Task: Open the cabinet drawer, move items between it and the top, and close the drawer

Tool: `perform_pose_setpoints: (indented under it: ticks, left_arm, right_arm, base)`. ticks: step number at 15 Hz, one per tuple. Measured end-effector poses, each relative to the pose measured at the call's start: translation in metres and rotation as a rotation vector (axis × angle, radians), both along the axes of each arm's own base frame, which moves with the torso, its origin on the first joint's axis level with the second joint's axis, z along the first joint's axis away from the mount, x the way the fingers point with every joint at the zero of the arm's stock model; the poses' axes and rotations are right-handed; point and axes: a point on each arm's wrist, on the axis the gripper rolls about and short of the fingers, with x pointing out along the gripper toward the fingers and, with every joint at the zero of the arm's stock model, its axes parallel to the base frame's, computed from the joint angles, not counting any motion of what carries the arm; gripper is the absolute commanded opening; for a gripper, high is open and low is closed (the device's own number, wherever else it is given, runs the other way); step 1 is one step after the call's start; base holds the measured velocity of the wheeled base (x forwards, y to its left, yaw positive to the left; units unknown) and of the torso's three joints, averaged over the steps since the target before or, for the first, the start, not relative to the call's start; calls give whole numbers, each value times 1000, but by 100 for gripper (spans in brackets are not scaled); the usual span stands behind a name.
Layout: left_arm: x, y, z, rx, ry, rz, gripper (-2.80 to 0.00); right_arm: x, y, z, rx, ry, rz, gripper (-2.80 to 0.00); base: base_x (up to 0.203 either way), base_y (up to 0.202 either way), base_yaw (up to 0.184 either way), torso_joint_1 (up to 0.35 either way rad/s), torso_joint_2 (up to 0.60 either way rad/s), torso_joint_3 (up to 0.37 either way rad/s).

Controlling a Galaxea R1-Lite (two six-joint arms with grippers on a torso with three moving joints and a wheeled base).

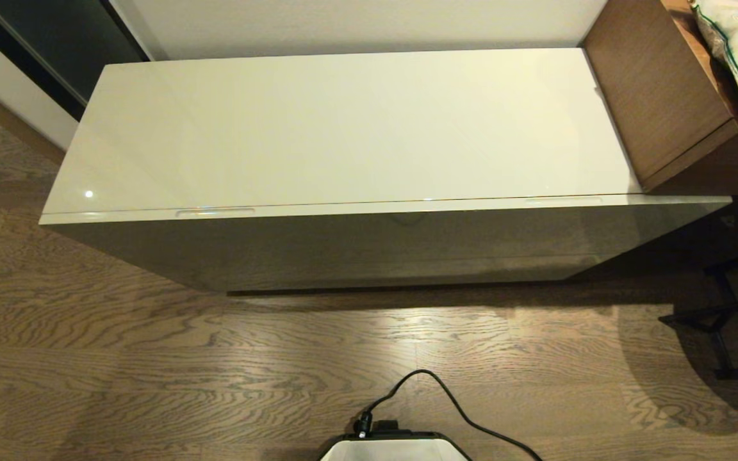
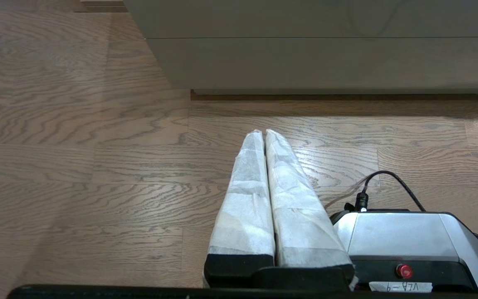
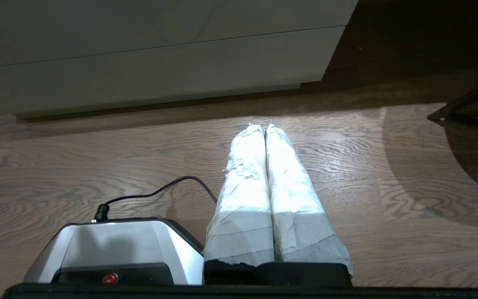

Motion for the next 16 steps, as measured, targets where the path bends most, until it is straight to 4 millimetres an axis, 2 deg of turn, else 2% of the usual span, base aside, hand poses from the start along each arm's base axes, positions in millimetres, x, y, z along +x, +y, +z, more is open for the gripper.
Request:
perform_pose_setpoints:
  ticks: [16]
  left_arm:
    - [0, 0, 0, 0, 0, 0, -280]
  right_arm:
    - [0, 0, 0, 0, 6, 0, -280]
  base:
    - [0, 0, 0, 0, 0, 0]
